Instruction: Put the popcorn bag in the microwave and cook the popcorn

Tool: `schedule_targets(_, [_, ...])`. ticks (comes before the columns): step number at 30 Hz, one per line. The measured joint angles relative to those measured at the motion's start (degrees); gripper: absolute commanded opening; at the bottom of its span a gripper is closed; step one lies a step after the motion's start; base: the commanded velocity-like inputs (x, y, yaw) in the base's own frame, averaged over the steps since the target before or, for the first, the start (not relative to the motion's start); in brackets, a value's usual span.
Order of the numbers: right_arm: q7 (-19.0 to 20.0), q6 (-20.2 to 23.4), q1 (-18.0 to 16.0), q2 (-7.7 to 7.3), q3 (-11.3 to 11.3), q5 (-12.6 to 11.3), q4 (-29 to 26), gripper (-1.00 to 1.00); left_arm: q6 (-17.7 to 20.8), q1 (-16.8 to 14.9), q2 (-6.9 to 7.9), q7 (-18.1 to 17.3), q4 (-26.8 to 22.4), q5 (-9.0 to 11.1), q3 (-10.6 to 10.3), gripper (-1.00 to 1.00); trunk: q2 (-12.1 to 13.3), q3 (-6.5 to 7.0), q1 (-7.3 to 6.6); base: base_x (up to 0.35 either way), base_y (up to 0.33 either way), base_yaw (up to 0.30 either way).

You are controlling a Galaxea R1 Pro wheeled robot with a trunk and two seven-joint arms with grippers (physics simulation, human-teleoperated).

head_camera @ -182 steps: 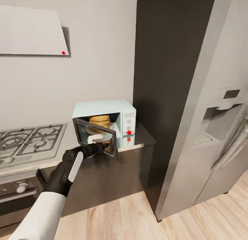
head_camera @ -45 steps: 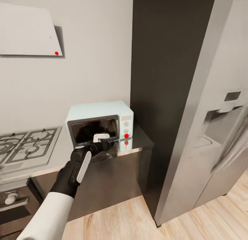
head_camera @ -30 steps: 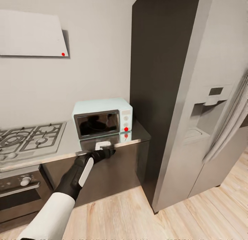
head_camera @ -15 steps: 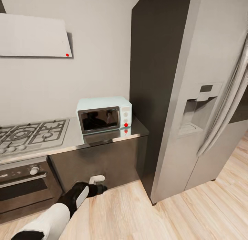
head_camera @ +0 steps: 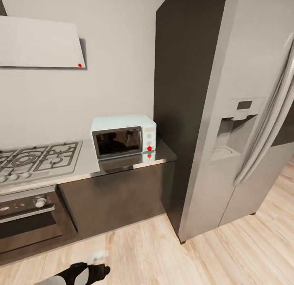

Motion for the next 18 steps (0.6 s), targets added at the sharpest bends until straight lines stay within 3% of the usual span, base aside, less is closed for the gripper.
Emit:
schedule_targets(6, [-0.07,0.01,0.00,0.00,-0.06,-0.11,0.00,1.00,-6.75,9.58,0.22,0.03,0.05,-0.02,0.02,1.00,0.00,0.00,0.00,0.000,0.000,0.000])
schedule_targets(15, [-0.45,0.37,0.00,-0.28,-0.26,-0.70,0.02,1.00,-7.57,17.27,0.45,0.03,0.07,0.13,0.04,1.00,0.00,0.01,0.00,0.000,0.000,0.007])
schedule_targets(18, [-0.48,0.32,-0.01,-0.64,-0.26,-0.78,0.02,1.00,-10.55,19.41,0.97,0.04,0.00,0.53,0.13,1.00,0.00,0.01,0.00,0.000,0.000,0.176])
